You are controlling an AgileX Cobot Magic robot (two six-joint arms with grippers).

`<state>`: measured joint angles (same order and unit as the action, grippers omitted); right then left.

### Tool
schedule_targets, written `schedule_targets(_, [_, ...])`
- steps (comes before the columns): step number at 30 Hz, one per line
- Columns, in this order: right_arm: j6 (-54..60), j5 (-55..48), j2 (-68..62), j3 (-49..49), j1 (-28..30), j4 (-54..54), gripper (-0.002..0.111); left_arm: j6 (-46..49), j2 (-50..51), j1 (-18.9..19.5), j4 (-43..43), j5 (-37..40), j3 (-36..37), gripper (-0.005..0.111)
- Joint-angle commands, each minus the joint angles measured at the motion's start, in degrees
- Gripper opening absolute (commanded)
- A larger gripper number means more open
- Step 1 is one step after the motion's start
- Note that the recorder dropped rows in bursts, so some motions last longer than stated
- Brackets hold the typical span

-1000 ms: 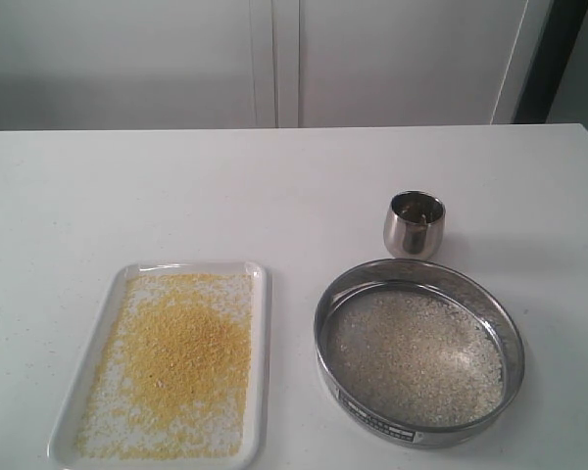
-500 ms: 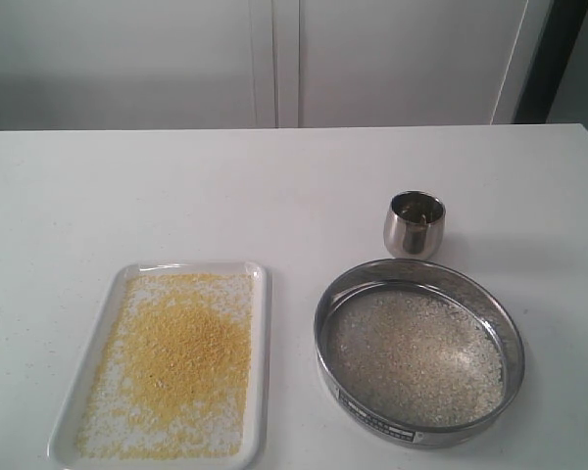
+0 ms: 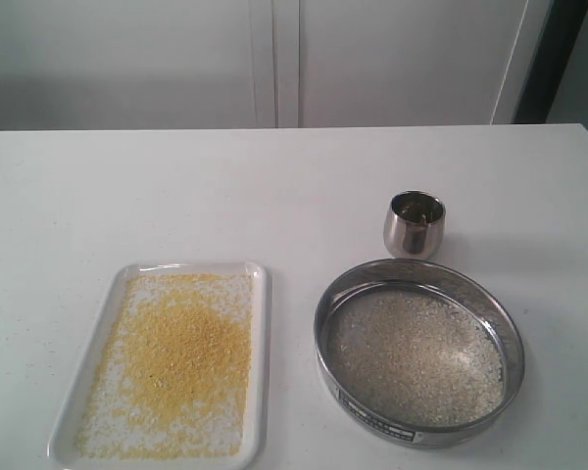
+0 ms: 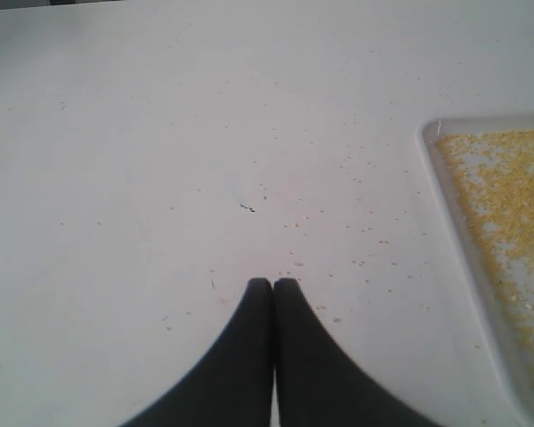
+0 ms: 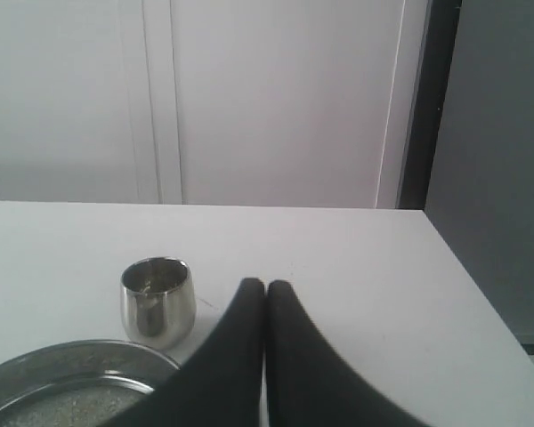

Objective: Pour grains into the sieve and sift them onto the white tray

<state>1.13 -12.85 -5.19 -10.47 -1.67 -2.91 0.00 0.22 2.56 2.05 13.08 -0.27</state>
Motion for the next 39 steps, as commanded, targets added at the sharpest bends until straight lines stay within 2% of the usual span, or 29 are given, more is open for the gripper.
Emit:
schedule_targets(1, [-0.34, -0.06, 1.27, 2.80, 0.35, -0.03, 0.000, 0.00, -0.22, 0.09, 0.21, -0.24, 0.27, 0.000])
schedule_targets(15, [-0.34, 0.15, 1.36, 10.47, 0.35, 2.91, 0.000, 0.00, -0.22, 0.09, 0.21, -0.24, 0.27, 0.000])
schedule_targets(25, [-0.34, -3.82, 1.36, 10.47, 0.35, 5.52, 0.000, 0.00, -0.22, 0.09, 0.21, -0.24, 0.27, 0.000])
schedule_targets(39, [0.01, -3.88, 1.73, 10.47, 0.35, 5.30, 0.000, 0.00, -0.22, 0.09, 0.21, -0.24, 0.27, 0.000])
